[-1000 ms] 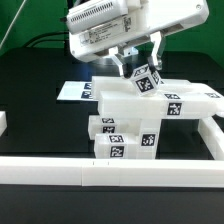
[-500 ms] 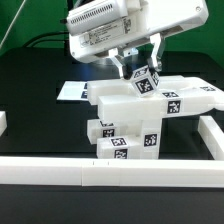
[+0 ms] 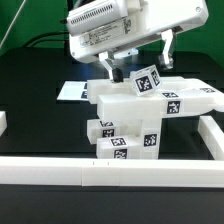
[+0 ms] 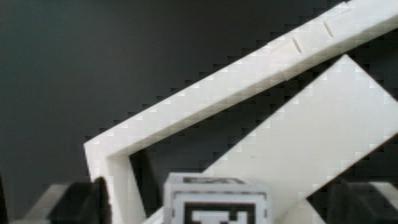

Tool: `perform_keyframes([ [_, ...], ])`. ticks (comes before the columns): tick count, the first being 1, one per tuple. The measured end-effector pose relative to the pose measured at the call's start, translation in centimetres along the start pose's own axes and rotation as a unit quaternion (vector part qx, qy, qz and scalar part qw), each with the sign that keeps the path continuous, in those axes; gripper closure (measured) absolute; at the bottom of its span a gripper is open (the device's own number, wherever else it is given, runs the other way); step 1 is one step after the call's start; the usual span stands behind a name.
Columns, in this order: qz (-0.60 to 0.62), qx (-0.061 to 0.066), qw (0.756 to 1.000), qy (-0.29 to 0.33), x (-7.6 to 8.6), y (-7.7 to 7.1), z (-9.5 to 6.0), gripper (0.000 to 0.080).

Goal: Assemble chair

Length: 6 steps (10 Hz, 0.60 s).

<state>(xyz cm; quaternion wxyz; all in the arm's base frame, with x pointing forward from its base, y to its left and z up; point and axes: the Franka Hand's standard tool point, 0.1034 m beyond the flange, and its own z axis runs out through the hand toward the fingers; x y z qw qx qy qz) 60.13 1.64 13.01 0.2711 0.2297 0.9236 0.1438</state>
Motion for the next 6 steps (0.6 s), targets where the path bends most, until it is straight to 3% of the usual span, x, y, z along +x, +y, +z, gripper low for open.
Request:
perform_keyframes([
  [2,0.003,0.006,1.0,-0.003,-0.3,0.2,-0.1,0.0163],
  [5,0.055,0.053,0.996,-0.035,-3.5,2.2,-2.6,0.0151],
  [6,0.074,0.061,0.994,-0.048,-4.6,3.1,-3.7,0.0151],
])
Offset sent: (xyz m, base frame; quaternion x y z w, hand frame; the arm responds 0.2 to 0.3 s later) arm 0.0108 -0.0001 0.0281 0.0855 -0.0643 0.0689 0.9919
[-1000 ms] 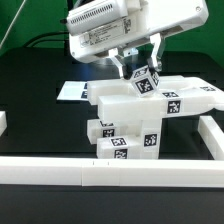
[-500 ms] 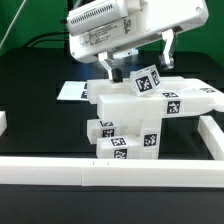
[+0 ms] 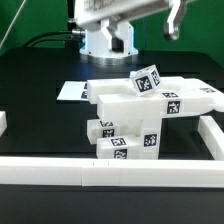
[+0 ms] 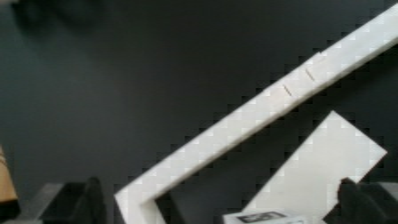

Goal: Assemble chair

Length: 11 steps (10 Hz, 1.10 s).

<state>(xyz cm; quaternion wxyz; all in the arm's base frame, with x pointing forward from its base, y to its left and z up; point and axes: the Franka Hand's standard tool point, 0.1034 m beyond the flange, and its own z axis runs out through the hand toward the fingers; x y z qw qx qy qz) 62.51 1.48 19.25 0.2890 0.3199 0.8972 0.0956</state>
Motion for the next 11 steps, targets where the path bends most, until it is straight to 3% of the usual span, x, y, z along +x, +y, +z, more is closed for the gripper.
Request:
perform_keyframes([
  [1,0.033,0.009,0.999,-0.013,-1.0,1.0,-1.4,0.0151],
  [2,0.06,0.006,0.998,-0.019,-1.2,2.0,-2.3,0.0151],
  [5,0.061,0.007,0.998,-0.017,-1.1,1.7,-2.0,0.0151],
  [6,0.119,0.005,0.993,-0.015,-0.9,1.7,-2.0,0.0151],
  [8,0.321,0.007,0.947,-0.006,0.6,2.3,-2.2,0.0151],
  [10,0.477,0.052,0.877,-0.012,2.9,3.3,-2.2,0.0151],
  [11,0.5,0.043,0.865,-0.005,3.7,4.1,-2.2,0.0151],
])
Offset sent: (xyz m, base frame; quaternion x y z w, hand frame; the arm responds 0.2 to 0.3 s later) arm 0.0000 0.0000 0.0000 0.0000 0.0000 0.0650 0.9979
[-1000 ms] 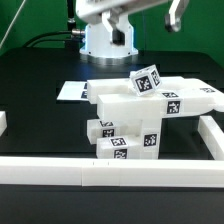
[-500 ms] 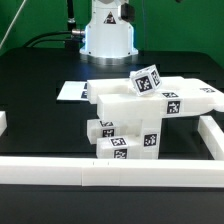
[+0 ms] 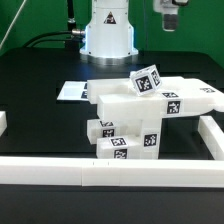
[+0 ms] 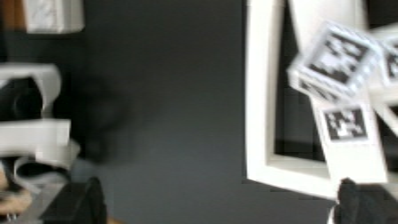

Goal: Assemble chair

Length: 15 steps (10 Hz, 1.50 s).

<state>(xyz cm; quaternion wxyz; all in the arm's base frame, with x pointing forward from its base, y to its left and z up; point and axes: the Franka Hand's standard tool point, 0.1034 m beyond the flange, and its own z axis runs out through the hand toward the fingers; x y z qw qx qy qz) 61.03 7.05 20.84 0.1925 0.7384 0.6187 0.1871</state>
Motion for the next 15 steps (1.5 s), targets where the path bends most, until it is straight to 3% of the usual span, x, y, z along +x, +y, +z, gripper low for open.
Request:
perform_keyframes([
  [2,0.065,0.004,0.998,0.003,0.0,0.1,0.1,0.0151],
  [5,0.064,0.007,0.998,0.002,-0.1,0.1,0.1,0.0151],
  [7,0.18,0.061,0.981,-0.035,-0.8,-0.9,-0.1,0.0151],
  [8,0.199,0.064,0.977,-0.031,-0.2,-1.0,-0.1,0.0151],
  [9,0.193,0.05,0.98,-0.008,0.1,-1.7,0.1,0.0151],
  [10,0.196,0.057,0.979,-0.015,-0.2,-1.9,0.2,0.0151],
  [11,0.199,0.055,0.978,-0.014,-0.1,-1.7,0.2,0.0151],
  [12,0.254,0.062,0.965,-0.018,-0.2,-1.9,0.2,0.0151],
  [13,0.352,0.11,0.929,-0.044,-1.1,-2.8,0.4,0.0151],
  [14,0.42,0.152,0.893,-0.061,-1.1,-2.8,0.2,0.0151],
  [15,0.448,0.158,0.878,-0.061,-1.1,-2.3,0.3,0.0151],
])
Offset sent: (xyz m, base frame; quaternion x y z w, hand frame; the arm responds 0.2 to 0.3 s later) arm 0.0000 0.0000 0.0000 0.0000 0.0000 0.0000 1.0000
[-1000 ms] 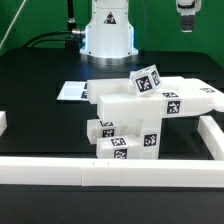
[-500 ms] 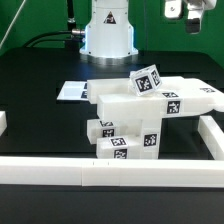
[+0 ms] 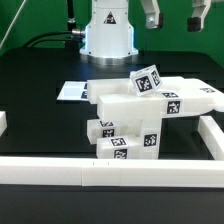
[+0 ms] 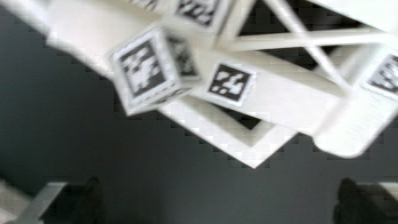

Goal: Assemble chair

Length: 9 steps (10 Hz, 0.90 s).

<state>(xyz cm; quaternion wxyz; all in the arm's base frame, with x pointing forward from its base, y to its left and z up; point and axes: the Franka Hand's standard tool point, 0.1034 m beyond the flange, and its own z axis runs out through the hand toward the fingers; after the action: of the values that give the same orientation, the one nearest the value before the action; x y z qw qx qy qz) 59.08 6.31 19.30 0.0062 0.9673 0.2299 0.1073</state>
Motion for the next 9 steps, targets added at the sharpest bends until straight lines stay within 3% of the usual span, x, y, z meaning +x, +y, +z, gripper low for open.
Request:
perform_keyframes([
  [4,0.092,0.004,0.996,-0.003,-0.2,0.0,0.2,0.0151],
  [6,0.107,0.036,0.993,-0.016,-1.4,2.3,1.1,0.0151],
  [7,0.116,0.045,0.992,-0.024,-1.7,3.0,1.7,0.0151],
  [9,0.13,0.052,0.99,-0.036,-1.5,3.4,3.3,0.0151],
])
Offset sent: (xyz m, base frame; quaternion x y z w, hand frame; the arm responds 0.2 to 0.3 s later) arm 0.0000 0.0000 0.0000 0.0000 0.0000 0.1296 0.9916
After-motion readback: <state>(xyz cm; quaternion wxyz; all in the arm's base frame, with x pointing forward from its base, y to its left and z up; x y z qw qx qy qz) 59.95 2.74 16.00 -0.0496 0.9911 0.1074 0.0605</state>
